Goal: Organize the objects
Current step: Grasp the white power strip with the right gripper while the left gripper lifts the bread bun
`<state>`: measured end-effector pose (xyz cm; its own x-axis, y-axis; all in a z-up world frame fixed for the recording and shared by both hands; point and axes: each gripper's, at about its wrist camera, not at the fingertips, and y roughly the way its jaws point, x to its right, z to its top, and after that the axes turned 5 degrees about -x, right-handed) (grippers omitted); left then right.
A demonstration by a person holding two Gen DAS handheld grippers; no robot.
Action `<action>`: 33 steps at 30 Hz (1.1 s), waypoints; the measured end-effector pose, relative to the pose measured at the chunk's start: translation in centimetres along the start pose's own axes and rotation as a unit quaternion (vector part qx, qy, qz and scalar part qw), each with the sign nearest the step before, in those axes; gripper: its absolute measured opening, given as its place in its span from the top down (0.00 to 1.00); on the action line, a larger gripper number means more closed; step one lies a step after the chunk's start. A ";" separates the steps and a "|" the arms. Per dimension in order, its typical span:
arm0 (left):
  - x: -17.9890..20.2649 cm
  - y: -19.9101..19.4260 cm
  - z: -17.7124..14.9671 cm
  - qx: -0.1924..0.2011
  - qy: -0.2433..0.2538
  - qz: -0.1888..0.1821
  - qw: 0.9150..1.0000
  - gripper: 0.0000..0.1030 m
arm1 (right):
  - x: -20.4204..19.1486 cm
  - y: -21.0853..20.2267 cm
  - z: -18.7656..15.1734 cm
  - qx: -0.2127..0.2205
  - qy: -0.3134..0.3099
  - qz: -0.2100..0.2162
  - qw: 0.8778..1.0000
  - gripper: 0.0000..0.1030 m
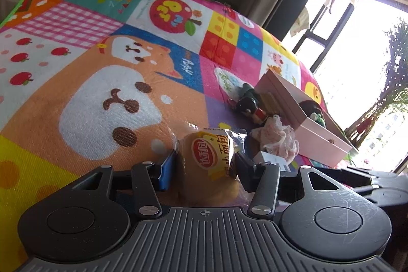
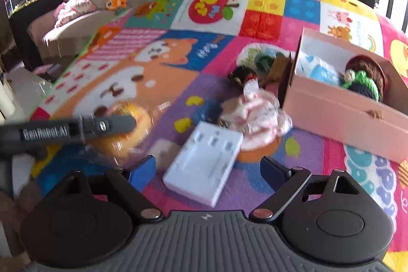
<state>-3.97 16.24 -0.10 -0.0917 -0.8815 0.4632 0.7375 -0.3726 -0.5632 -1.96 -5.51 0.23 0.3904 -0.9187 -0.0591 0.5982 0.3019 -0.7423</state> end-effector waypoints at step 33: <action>16.8 3.6 7.7 0.010 0.137 -0.038 0.990 0.47 | 13.3 -12.6 -5.2 0.128 0.134 -0.030 0.982 0.54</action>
<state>2.31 2.33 10.98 -0.3226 -0.8981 0.2990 0.7345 -0.4368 -0.5193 -7.94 -22.84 5.38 0.1719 -0.9605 -0.2190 0.7844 0.2679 -0.5594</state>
